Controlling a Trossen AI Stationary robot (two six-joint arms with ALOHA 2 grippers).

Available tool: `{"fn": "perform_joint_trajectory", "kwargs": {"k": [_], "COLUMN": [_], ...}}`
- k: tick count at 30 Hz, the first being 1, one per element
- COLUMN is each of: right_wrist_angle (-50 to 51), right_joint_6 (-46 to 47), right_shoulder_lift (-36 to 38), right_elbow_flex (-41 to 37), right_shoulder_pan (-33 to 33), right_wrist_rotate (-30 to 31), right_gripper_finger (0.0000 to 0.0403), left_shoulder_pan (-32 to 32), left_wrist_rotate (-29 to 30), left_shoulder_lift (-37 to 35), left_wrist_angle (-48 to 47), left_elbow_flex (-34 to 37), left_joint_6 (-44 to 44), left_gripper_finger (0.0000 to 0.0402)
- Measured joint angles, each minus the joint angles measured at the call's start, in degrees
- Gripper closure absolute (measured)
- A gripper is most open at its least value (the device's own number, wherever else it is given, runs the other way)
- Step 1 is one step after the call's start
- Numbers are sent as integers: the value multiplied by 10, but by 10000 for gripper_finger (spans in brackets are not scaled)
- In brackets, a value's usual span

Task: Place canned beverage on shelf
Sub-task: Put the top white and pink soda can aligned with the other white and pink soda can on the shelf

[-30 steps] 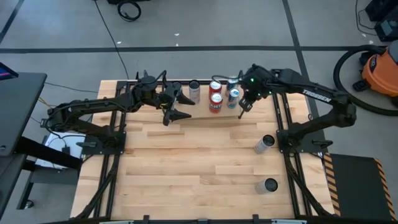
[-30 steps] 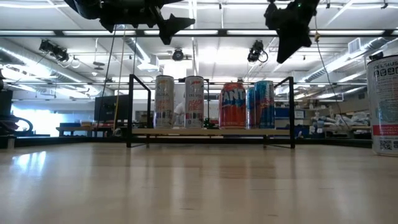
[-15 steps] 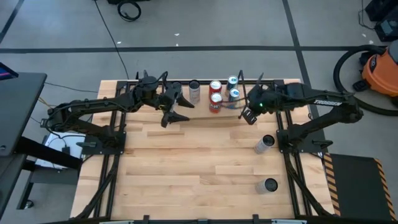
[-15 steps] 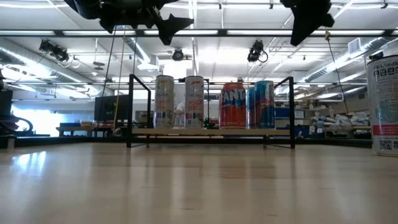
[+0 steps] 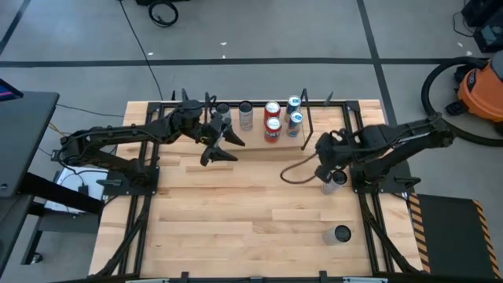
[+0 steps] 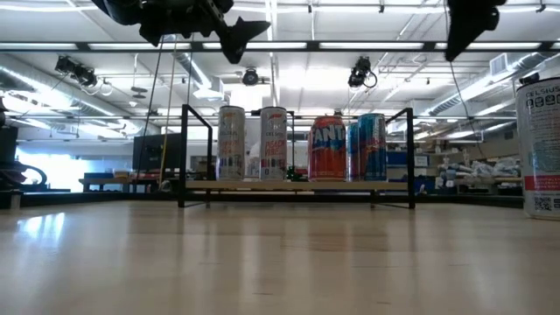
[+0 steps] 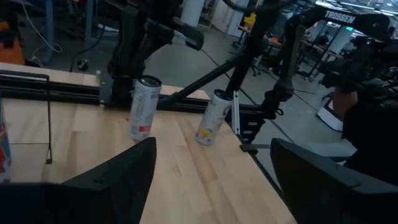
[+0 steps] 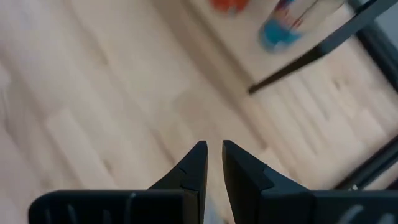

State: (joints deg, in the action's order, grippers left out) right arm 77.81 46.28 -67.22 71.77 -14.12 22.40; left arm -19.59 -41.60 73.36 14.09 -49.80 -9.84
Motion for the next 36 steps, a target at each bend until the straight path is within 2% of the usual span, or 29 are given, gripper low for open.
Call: {"fn": "perform_joint_trajectory", "kwargs": {"k": [8,25,30,36], "right_wrist_angle": [34,-23,-22,-19], "right_joint_6": [-44,-60,-64,-85], "right_shoulder_lift": [17,28,28,27], "right_elbow_flex": [-1,-1,-1,0], "right_shoulder_pan": [-13,-12,-10,-2], "right_wrist_rotate": [-72,-124,-105,-140], "right_gripper_finger": [345,345,345,342], "left_shoulder_pan": [0,0,0,0], "left_wrist_rotate": [0,1,1,1], "left_shoulder_lift": [0,0,0,0], "left_wrist_angle": [-3,-8,-8,-8], "left_elbow_flex": [0,0,0,0], "left_joint_6": [15,-10,-16,-16], "left_gripper_finger": [86,86,86,86]}}
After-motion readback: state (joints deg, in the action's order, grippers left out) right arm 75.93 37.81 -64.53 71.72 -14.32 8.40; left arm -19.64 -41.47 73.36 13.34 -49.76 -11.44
